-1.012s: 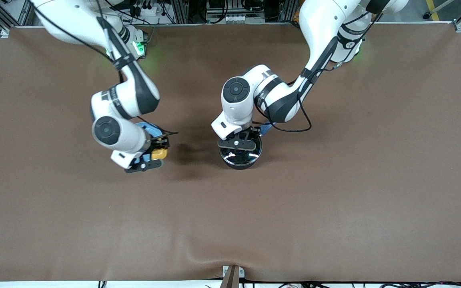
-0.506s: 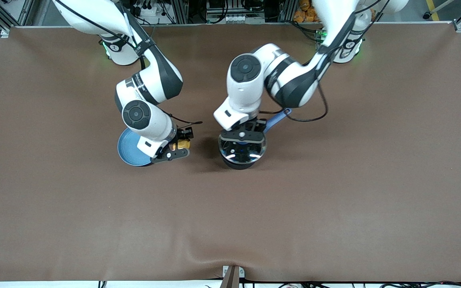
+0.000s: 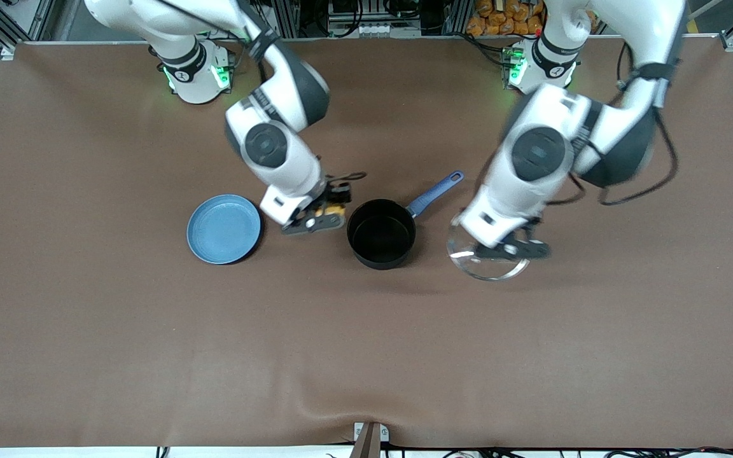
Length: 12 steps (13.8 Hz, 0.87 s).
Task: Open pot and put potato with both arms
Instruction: 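Lift the lid away with the left gripper while the right gripper lifts the potato, then set the lid down with the left gripper while the right gripper lowers the potato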
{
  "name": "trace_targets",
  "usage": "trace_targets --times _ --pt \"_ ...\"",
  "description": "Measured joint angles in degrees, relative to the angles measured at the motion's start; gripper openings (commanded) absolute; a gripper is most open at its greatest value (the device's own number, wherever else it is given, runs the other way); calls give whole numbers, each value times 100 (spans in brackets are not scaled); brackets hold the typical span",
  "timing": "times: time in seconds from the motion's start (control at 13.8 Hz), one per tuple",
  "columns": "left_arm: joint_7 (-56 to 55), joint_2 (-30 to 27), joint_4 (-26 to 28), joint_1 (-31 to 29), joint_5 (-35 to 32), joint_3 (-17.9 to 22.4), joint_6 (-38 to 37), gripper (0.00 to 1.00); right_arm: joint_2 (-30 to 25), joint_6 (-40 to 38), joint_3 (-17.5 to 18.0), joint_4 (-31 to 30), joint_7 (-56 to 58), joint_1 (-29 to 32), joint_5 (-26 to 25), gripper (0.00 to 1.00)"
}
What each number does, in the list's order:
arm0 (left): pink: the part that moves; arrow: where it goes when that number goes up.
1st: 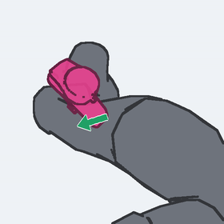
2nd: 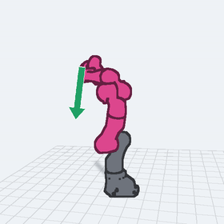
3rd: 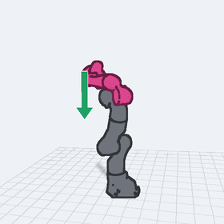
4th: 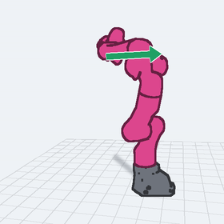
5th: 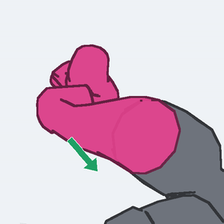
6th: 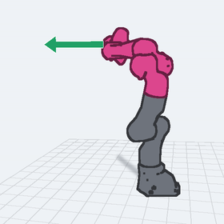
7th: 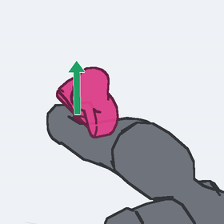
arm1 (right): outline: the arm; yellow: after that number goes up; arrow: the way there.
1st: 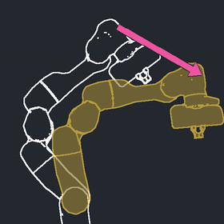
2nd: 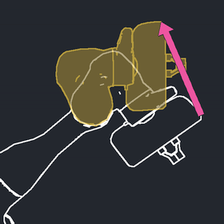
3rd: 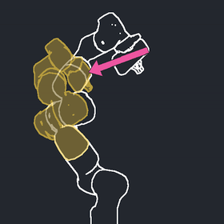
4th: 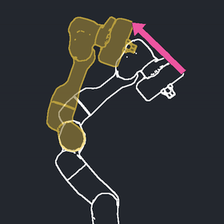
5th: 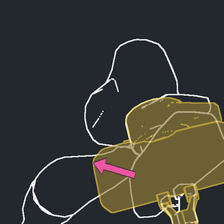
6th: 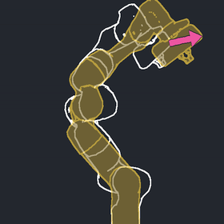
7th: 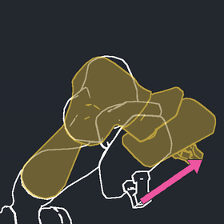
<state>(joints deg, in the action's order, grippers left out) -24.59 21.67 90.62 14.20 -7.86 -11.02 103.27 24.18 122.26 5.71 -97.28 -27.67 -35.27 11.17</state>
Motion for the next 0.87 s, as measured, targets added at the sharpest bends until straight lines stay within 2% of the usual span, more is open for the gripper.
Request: trace_targets --times 0.14,0.36,0.65,0.87 --pt "640 -5 420 -656 4 5 284 0 101 151 -13 197 -215 -353 -15 3" --pt "1476 4 1125 -1397 11 1 1103 0 383 622 -34 327 -251 -607 -162 2" --pt "2022 75 1944 -1866 11 -4 2289 0 909 1373 -50 484 -251 -701 -380 2" --pt "2325 175 2384 -2105 11 -3 3002 0 1287 1525 -64 804 -293 -729 -737 1"
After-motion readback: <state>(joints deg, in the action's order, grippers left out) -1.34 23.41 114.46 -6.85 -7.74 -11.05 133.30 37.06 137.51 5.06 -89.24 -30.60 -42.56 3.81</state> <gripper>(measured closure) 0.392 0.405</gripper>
